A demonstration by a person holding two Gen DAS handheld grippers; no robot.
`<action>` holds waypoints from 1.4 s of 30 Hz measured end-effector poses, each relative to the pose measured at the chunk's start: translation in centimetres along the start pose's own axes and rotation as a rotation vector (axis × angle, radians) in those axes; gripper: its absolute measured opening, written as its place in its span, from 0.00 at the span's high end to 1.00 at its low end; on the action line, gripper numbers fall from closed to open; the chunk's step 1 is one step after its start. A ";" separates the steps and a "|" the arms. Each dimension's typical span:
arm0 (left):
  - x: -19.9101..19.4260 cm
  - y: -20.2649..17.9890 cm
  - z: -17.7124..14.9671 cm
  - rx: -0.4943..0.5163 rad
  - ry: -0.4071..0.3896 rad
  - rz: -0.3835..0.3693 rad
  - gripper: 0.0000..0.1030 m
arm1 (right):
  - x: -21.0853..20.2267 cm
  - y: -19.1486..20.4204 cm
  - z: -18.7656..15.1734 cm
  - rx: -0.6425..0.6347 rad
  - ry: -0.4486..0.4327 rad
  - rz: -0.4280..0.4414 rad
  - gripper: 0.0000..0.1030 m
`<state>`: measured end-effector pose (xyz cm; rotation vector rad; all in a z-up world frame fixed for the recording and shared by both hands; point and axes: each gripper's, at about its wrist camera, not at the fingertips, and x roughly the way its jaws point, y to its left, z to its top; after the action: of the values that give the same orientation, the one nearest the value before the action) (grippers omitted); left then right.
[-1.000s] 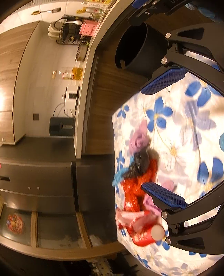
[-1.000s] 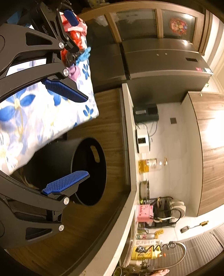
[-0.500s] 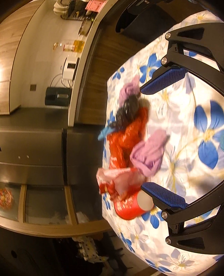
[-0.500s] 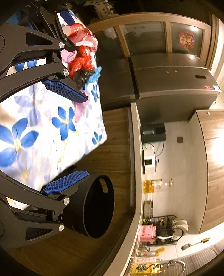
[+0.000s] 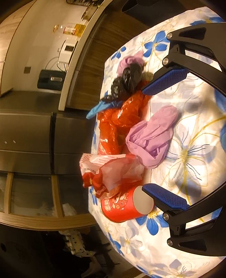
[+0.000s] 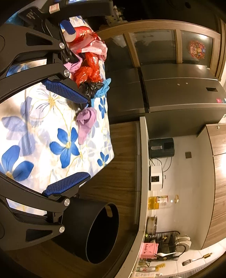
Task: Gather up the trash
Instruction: 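Grasp the purple glove with the left tool while the right tool grasps the black bag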
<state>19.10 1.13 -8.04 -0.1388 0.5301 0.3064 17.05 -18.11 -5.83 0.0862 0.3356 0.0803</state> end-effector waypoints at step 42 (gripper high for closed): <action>-2.4 3.8 0.2 -0.023 0.028 -0.216 0.94 | 11.0 8.4 -1.0 -0.079 0.210 0.167 0.64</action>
<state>15.99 4.12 -6.78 -0.2207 0.5349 0.1001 26.55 -8.68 -9.49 0.0271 0.5341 0.2686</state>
